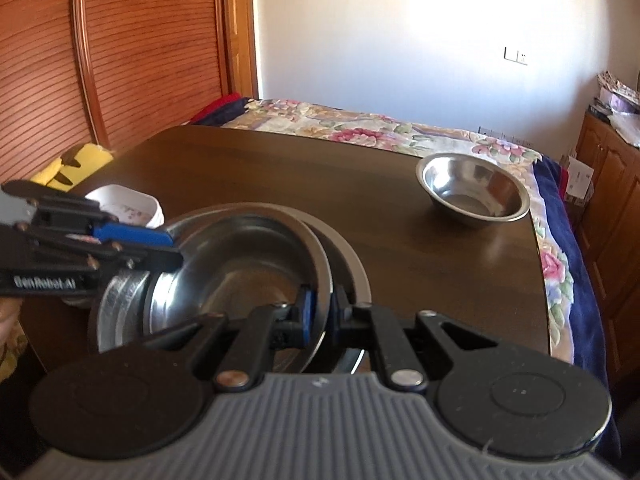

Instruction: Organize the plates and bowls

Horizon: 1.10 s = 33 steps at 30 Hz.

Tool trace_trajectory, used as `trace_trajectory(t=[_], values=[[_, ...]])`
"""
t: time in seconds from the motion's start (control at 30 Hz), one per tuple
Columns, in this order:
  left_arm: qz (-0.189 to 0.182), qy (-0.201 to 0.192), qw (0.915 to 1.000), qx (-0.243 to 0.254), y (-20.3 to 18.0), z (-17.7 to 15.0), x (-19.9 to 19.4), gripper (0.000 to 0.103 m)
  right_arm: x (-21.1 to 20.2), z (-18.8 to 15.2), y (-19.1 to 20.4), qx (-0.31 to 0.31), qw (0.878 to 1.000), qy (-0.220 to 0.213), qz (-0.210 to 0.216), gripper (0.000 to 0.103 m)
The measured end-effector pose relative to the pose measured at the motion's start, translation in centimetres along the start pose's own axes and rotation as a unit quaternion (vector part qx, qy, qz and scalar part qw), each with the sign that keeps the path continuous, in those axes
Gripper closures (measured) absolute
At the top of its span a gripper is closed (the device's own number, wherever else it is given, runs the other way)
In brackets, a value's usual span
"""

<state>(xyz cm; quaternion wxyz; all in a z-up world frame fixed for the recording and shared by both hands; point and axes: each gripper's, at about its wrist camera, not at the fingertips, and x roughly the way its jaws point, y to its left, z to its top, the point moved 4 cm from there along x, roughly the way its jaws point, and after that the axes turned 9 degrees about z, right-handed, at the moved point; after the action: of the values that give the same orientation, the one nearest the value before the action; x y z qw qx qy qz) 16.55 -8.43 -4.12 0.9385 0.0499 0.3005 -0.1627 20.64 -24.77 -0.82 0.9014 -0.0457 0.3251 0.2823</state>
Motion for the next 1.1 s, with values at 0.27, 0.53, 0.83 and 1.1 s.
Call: trace_trajectory(t=[0.27, 0.53, 0.83, 1.1], values=[[0.006, -0.020, 0.9997, -0.016, 0.6, 0.6, -0.9, 0.081, 0.8, 0.0, 0.5, -0.017, 1.000, 0.011, -0.003, 0.090], [0.011, -0.023, 0.9995, -0.020, 0.9, 0.8, -0.6, 0.081, 0.8, 0.1, 0.7, -0.029, 1.000, -0.002, -0.010, 0.089], [0.021, -0.024, 0.9994, -0.012, 0.6, 1.3, -0.1, 0.079, -1.1, 1.7, -0.2, -0.003, 0.998, -0.061, -0.001, 0.082], [0.031, -0.026, 0.9992, 0.001, 0.2, 2.5, 0.9, 0.076, -1.8, 2.4, -2.1, -0.001, 0.996, -0.085, -0.025, 0.082]])
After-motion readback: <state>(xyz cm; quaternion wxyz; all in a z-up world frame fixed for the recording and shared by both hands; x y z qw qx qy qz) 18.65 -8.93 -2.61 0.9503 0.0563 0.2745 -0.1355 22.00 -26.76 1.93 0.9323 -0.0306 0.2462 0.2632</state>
